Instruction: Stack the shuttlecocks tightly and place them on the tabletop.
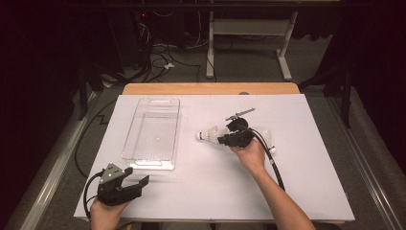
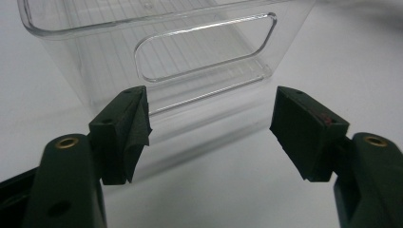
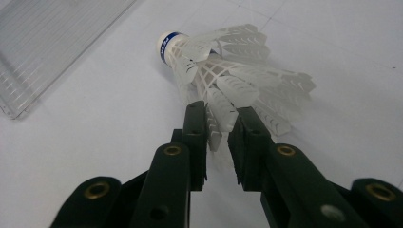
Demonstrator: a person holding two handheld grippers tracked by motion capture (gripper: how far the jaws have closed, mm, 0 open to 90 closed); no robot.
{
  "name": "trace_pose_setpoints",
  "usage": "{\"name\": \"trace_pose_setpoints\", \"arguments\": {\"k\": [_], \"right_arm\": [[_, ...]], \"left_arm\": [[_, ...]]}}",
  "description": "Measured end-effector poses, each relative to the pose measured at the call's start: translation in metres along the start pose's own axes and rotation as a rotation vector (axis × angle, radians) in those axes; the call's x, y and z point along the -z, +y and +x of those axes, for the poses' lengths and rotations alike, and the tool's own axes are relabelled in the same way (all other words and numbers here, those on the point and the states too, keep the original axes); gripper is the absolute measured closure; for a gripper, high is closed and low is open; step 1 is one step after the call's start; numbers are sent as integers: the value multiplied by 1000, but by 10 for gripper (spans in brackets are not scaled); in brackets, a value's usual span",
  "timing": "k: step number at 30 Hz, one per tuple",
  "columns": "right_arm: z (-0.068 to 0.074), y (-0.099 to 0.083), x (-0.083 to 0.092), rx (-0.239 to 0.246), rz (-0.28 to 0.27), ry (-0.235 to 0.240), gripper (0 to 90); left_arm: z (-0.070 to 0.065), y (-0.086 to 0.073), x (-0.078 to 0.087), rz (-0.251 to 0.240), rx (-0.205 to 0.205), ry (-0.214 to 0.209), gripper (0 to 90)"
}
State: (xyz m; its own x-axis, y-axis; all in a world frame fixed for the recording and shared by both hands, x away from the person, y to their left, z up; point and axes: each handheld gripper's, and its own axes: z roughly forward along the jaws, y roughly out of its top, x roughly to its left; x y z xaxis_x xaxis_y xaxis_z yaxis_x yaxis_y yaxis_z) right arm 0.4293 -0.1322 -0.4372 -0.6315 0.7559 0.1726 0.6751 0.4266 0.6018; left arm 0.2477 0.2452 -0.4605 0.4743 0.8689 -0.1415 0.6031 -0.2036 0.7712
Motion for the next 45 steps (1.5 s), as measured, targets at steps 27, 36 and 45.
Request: {"name": "trace_pose_setpoints", "arguments": {"k": [27,36,45], "right_arm": [[-1,-5,23,7,-50,-39,621],[-1,-8,32,21,-63,-50,608],[-4,-10,41,21,-69,-58,597]], "left_arm": [[1,0,1,-7,13,-3,302],[0,0,1,-7,10,-2,302],[0,0,1,-4,9,-2,303]]}}
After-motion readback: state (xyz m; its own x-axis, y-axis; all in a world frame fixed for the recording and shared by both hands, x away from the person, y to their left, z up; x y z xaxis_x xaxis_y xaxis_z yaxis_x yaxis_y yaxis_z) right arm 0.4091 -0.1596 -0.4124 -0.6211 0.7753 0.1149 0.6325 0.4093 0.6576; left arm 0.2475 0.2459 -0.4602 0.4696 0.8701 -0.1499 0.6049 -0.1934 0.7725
